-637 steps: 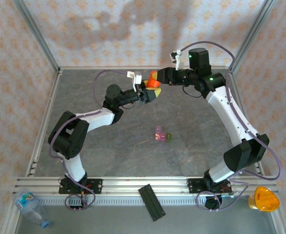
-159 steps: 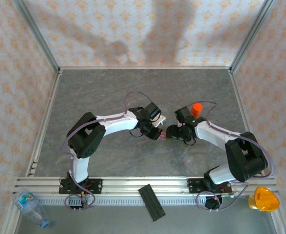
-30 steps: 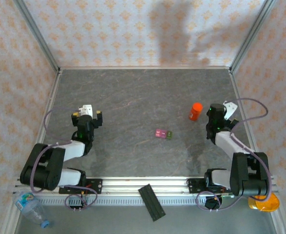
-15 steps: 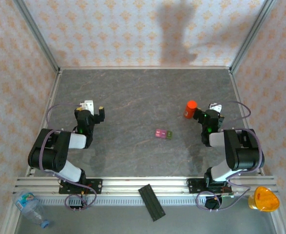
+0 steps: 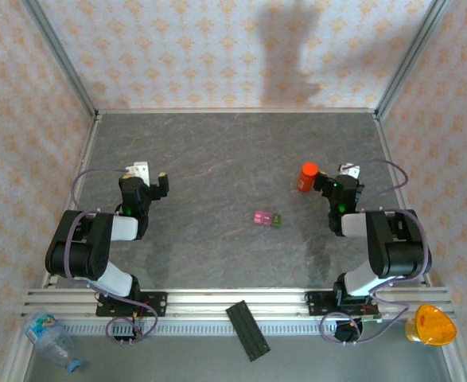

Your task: Sort the pills into containers

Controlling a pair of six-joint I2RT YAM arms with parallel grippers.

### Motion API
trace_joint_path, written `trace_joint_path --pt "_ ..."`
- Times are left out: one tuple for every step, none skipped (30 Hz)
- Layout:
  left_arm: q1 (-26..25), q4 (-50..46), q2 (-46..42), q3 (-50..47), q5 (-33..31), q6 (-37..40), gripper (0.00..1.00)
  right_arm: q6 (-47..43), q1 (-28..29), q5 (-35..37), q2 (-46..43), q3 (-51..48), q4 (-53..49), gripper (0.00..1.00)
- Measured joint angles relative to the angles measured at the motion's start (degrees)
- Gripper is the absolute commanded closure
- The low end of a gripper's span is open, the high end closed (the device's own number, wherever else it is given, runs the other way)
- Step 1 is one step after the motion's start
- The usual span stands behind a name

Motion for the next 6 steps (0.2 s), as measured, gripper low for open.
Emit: trace_joint_path --pt "0.00 -0.04 0.00 0.00 0.00 0.00 0.00 0.00 0.00 0.00 0.00 0.00 -0.07 0.01" --pt "0.00 -0.11 0.00 0.00 0.00 0.00 0.00 0.00 0.00 -0.04 0.00 0.00 -0.17 0.01" --pt "0.00 -0.15 0.00 0.00 0.00 0.00 0.00 0.00 0.00 -0.15 0.00 0.00 -0.20 0.01" --pt "0.00 -0.15 0.00 0.00 0.00 0.00 0.00 0.00 0.00 -0.20 0.00 0.00 -0.20 0.01" --pt "0.00 -0.15 0.00 0.00 0.00 0.00 0.00 0.00 0.00 -0.22 0.00 0.00 -0.20 0.01" --pt "0.00 -0.15 0.00 0.00 0.00 0.00 0.00 -0.02 0.00 -0.24 0.00 0.00 -0.17 0.01"
